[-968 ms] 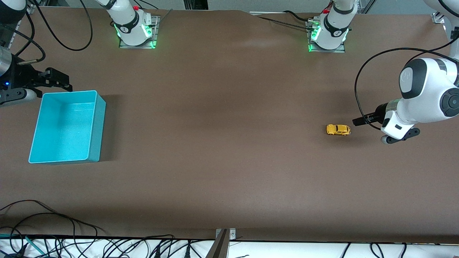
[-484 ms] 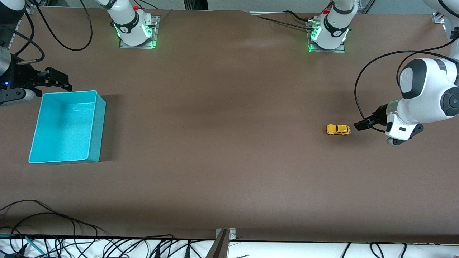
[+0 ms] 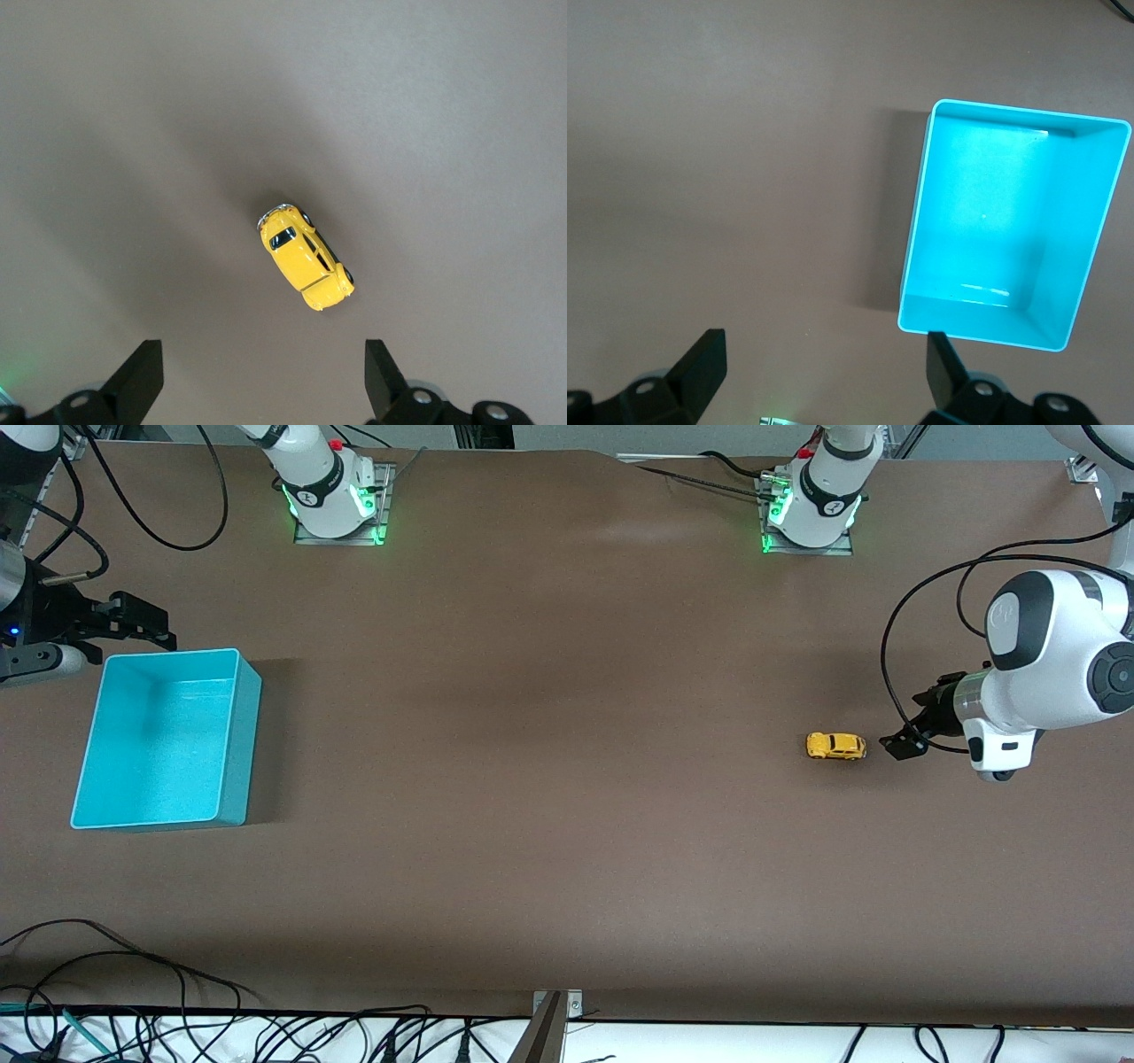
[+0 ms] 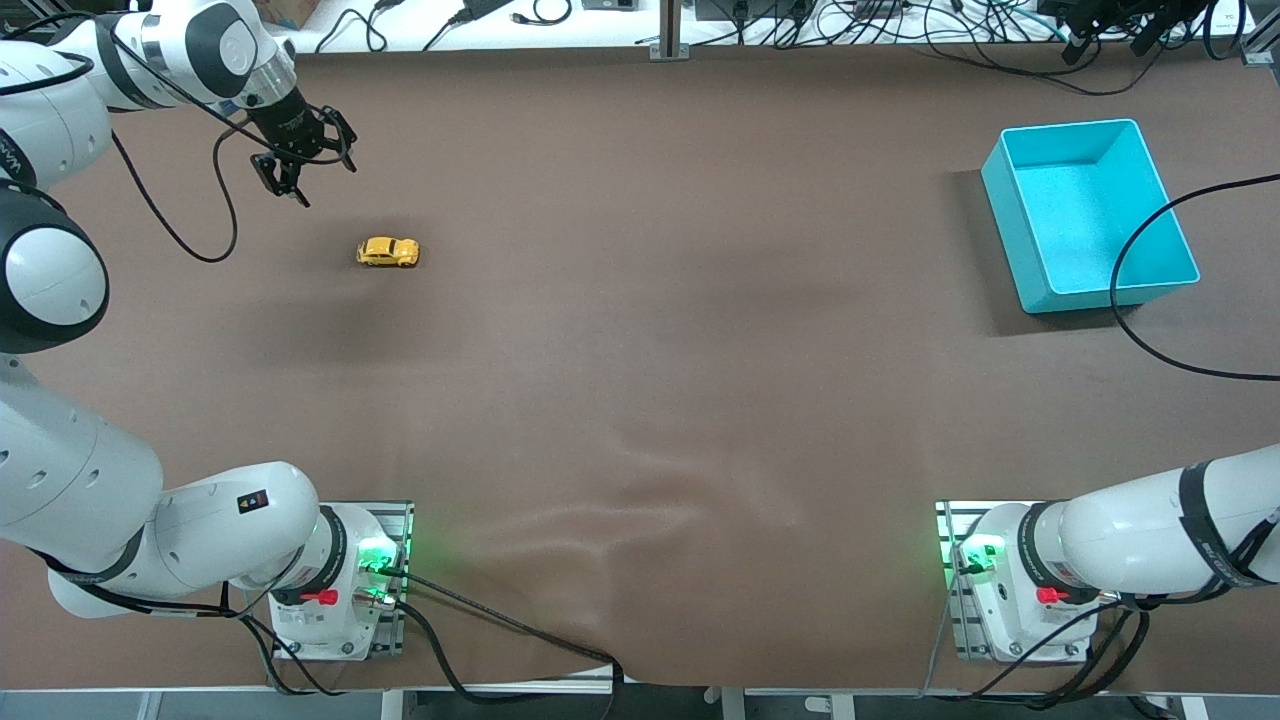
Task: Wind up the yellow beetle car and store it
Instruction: 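Move the left gripper toward the yellow beetle car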
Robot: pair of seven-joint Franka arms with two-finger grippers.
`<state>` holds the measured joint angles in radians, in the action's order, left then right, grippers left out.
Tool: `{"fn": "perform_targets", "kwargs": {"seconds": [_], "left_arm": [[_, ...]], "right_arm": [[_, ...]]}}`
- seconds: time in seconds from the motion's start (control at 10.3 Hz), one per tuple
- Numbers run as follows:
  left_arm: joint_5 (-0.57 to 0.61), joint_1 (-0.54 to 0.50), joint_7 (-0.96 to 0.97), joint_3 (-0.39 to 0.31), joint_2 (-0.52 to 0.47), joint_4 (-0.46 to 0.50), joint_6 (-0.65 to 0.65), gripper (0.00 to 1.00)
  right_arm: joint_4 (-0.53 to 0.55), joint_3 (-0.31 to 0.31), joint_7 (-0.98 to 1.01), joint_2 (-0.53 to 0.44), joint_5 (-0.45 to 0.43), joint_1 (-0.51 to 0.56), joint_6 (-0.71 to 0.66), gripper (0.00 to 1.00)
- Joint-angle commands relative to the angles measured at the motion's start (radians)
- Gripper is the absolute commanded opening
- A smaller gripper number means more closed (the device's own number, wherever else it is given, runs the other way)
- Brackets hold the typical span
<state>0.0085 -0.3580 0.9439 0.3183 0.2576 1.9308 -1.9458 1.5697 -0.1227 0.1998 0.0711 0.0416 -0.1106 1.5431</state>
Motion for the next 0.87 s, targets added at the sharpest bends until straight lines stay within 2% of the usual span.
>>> {"fn": "perform_targets", "kwargs": {"seconds": [0.0,0.68,0.77], "left_arm": [[-0.007,-0.006,0.129,0.005,-0.005,0.001,-0.010,1.00],[-0.004,0.001,0.467,0.012,-0.015,0.002,-0.062,1.00],[0.031,0.005,0.511,0.015,-0.014,0.002,-0.064,1.00]], "right_arm": [[-0.013,0.001,0.001,-0.005,0.000,0.005,-0.021,1.00],[-0.013,-0.003,0.001,-0.004,0.000,0.005,-0.021,1.00],[-0.013,-0.003,0.003,-0.004,0.000,0.005,-0.021,1.00]]}}
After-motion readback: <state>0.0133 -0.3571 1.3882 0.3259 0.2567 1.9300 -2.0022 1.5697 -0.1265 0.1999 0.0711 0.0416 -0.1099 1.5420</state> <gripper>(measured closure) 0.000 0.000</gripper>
